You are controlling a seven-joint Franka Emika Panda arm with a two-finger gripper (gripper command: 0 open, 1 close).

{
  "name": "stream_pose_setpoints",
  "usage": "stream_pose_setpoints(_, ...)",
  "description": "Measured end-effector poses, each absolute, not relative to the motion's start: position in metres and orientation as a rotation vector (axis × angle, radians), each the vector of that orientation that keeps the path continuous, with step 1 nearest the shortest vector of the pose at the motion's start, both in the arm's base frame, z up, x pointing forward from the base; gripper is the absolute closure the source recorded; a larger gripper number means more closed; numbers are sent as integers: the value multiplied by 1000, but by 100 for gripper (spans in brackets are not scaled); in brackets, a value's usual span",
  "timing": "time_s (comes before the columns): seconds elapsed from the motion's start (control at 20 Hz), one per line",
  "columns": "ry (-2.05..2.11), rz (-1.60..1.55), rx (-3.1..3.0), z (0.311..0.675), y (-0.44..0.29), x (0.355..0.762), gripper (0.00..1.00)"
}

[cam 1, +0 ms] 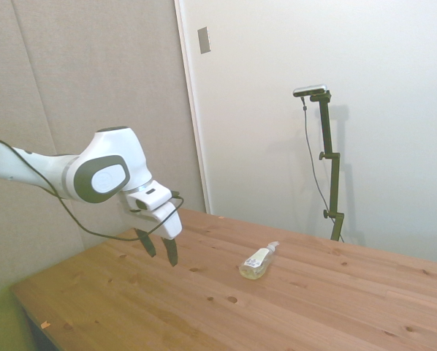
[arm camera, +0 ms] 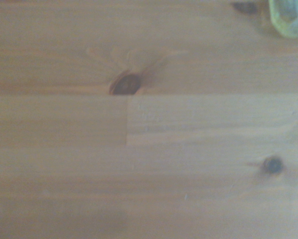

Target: Stand the sanitizer

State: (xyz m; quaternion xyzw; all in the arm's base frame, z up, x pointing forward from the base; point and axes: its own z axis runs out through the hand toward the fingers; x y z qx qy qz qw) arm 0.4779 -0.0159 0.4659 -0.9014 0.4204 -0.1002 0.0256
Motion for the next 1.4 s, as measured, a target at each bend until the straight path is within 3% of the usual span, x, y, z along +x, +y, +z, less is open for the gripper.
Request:
stream_pose_setpoints(0.3, 1423, -392, -2724, 463, -66, 547, 0)
stream_pose_setpoints(0.35, 1489, -375, -2697, 450, -84, 578, 0)
stream_pose_setpoints(0.55, 1528, -479, -2663, 452, -87, 600, 0)
stream_pose_setpoints(0.95, 1548, -591, -2599, 415, -103, 701, 0)
stream_pose_setpoints(1.4, 1595, -539, -2580, 386, -112, 751, 0)
